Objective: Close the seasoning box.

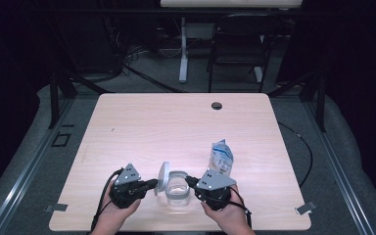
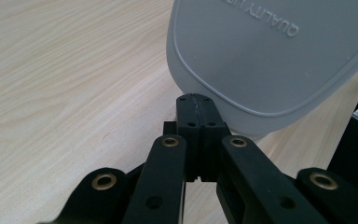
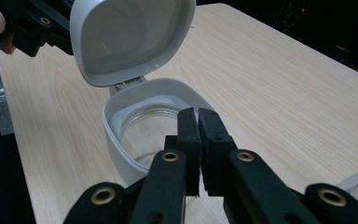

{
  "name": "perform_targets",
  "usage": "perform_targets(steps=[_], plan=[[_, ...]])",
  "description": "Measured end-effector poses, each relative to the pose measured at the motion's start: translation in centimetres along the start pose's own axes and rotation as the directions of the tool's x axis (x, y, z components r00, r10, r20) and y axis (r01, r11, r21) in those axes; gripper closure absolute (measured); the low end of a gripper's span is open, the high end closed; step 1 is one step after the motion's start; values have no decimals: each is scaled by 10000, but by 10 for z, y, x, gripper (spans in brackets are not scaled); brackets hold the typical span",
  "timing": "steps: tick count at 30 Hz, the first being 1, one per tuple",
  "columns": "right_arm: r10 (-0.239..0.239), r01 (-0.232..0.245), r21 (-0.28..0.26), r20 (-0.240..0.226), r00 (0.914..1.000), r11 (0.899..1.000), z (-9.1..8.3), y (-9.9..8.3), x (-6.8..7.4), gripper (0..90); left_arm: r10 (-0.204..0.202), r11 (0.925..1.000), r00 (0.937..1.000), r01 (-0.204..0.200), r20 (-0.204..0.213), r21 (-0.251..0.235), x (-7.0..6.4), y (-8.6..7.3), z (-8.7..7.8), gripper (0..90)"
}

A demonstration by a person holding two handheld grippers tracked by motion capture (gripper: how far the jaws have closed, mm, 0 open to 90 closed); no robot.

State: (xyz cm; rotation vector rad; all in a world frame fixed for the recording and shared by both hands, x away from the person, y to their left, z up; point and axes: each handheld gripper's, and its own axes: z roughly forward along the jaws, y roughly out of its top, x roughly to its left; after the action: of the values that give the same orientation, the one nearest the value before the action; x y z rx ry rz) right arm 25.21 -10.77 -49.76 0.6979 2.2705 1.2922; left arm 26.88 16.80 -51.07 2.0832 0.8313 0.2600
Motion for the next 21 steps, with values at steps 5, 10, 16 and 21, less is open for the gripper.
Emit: perform_targets(steps=[5,10,16,21], plan=[[-1,1,-3,31,10000,10000,-1,0,-1,879,-4,10000,10000,4,-4,54,1,-1,1,900],[32,-32,-5,54,10000,10000,-2,-1,-1,875,-39,9999,10000,39,-6,128,1,-2,1,900],[26,-26,-24,-35,10000,10000,0,0,1,873,14,9998,10000,-13,-21,182,2,-1,2,900],[-182,181,-40,-122,9998,9998,3,4,6,873,-52,9999,10000,52,-15,147,2,-1,3,900]])
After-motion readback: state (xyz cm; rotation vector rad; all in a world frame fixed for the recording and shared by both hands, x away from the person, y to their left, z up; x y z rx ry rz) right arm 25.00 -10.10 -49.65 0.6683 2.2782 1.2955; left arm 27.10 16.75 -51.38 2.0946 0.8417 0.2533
